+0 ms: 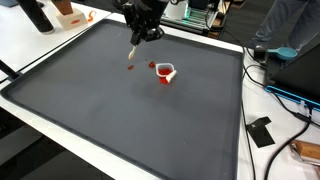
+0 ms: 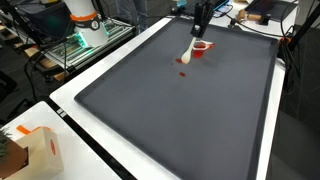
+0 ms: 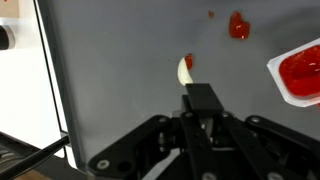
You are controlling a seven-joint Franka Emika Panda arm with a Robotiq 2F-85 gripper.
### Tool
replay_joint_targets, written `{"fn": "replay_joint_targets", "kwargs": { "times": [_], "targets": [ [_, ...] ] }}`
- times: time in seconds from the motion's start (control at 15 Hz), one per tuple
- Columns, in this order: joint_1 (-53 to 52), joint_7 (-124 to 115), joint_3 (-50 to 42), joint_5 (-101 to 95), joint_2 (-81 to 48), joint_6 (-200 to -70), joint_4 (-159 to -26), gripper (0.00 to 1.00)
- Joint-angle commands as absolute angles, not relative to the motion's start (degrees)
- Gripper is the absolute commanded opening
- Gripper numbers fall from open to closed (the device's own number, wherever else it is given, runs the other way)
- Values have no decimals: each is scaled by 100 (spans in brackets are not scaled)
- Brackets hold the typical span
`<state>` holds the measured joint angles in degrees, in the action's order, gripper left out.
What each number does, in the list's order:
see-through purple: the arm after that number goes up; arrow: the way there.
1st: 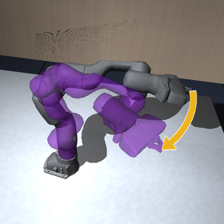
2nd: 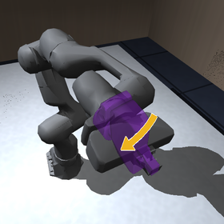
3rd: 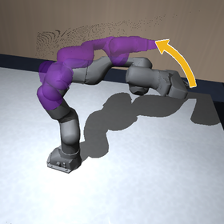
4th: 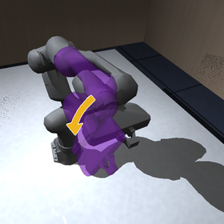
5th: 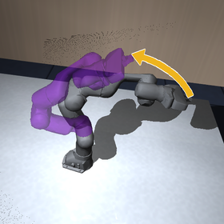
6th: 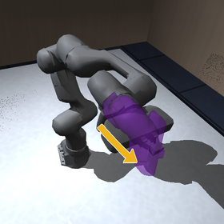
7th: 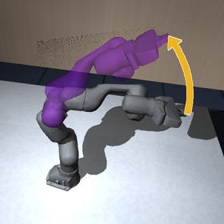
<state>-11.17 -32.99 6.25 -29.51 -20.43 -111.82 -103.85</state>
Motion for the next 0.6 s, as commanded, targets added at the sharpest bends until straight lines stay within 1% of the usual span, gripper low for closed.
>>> {"fn": "replay_joint_targets", "kwargs": {
  "times": [0.0, 0.53],
  "targets": [
    [-869, -2439, 546, -2109, -1544, -11670, -10921, 3],
    [-283, -321, 484, -194, -932, -12058, -11552, 3]
  ]
}}
